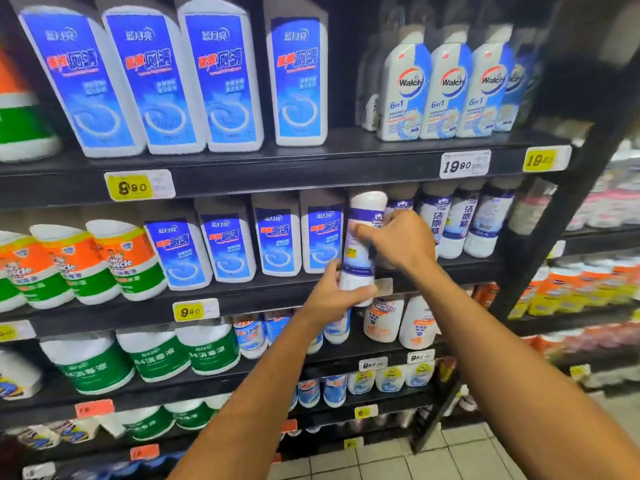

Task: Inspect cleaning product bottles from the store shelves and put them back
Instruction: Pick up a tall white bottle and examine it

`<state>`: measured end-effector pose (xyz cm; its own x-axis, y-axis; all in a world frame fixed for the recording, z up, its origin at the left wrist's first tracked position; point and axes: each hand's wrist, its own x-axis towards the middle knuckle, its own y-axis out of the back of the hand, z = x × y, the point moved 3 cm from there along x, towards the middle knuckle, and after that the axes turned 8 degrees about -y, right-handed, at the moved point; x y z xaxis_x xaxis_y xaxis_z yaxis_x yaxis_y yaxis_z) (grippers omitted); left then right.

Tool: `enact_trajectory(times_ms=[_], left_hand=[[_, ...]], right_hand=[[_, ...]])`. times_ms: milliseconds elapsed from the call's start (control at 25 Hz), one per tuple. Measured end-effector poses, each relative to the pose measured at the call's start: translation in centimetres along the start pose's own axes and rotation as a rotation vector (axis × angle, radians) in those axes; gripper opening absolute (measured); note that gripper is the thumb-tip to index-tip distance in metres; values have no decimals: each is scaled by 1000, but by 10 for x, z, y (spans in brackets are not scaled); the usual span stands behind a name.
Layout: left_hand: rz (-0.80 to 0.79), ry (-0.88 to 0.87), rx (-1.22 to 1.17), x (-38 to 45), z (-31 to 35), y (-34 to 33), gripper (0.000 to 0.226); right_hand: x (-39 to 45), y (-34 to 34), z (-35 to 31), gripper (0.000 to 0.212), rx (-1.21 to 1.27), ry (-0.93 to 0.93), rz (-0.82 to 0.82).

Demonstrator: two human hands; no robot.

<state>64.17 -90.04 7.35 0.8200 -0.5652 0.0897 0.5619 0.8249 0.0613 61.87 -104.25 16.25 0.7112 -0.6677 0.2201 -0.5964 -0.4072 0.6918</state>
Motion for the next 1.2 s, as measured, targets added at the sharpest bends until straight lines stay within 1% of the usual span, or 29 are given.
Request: enact_trajectory(times_ms=[120, 200, 280, 360, 440, 520, 560, 720, 760, 880, 960, 1000, 1120, 1200], left_hand=[[38, -77, -59, -9, -6, -8, 45], [50, -73, -91, -18, -10, -5, 39], [10, -15, -115, -32, -13, -5, 38], [-36, 36, -183, -51, -16, -8, 38], [-63, 45, -219, -71, -16, -15, 37], [-59, 65, -262, -89, -14, -28, 36], [-53, 72, -292, -97, -12, -36, 36], [-30, 65, -313, -121, -2, -66, 50], [-9, 65, -318, -126, -1, -73, 50], [63, 52, -305, -144, 3, -88, 46], [112, 24, -292, -157, 7, -97, 43], [136, 9, -288, -162, 9, -100, 42], [207, -33, -262, -176, 15, -111, 40], [227, -72, -232, -183, 18, -117, 42]], right_hand=[[-17, 0, 8, 51, 33, 4, -65], [-26, -1, 14, 49, 37, 13, -149], [-33, -2, 24, 51, 115, 29, -247], [-41, 1, 35, 50, 344, 18, -357], [-52, 1, 45, 44, 607, -72, -523], [-67, 0, 52, 44, 776, -128, -686], [-73, 2, 55, 46, 828, -128, -729], [-90, 19, 67, 51, 958, -54, -775], [-95, 24, 69, 49, 971, -33, -792], [-108, 35, 74, 31, 1021, 2, -853], [-116, 43, 80, 26, 1035, 24, -903], [-119, 47, 83, 29, 1040, 30, -930], [-127, 57, 92, 48, 1031, 67, -987], [-134, 62, 99, 54, 1080, 111, -1014]])
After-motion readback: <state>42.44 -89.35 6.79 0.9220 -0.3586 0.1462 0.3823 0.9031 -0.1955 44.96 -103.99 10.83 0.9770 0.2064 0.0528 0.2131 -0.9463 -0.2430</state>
